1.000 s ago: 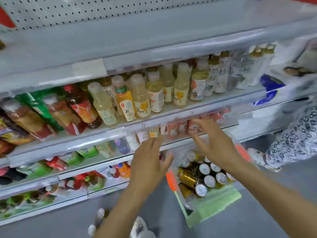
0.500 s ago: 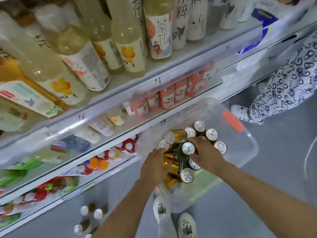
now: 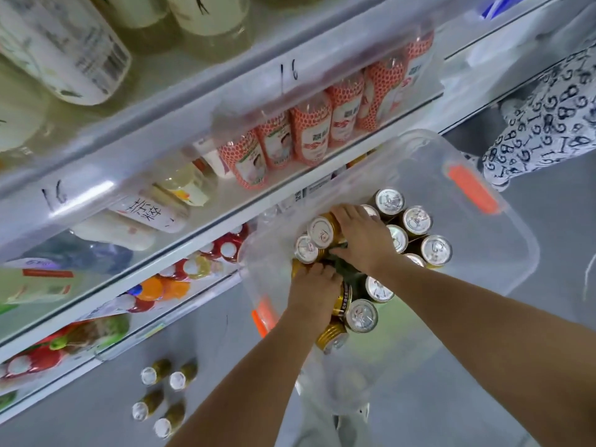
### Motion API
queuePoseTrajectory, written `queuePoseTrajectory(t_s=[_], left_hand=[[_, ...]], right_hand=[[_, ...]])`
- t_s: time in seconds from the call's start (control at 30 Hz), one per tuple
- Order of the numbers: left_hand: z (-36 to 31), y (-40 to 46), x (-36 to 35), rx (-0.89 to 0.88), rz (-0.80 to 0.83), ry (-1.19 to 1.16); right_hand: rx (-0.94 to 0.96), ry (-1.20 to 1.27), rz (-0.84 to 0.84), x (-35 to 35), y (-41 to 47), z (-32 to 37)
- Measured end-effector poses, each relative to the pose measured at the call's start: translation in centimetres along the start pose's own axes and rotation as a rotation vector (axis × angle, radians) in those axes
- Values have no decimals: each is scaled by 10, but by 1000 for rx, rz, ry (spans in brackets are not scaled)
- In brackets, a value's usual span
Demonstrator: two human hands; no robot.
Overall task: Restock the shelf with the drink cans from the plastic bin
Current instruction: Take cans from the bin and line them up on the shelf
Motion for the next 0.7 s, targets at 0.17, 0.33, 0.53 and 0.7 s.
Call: queuePoseTrajectory(t_s=[0.17,0.33,0.53,0.7], left_hand=[[-3,12,-3,-86,54,222],[0,-8,5,-48,-15,137],[2,-76,34,101,-74,-567],[-1,-161,72,204,-234,-1160]], right_hand=[[76,-99,-98,4,-2,-5],[107,73,-189,27,-26,-7],[2,631,-134,79,-77,-1],[-72,1173,-113,128,-125,18]])
Point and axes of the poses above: each hand's wrist, its own y-axis towards the middle knuckle, its own x-axis out of the back of the hand, z = x × y, the point moved 2 cm from there along y, towards the middle knuckle, and after that the axes turned 11 degrees about z, right-handed, at the moved point
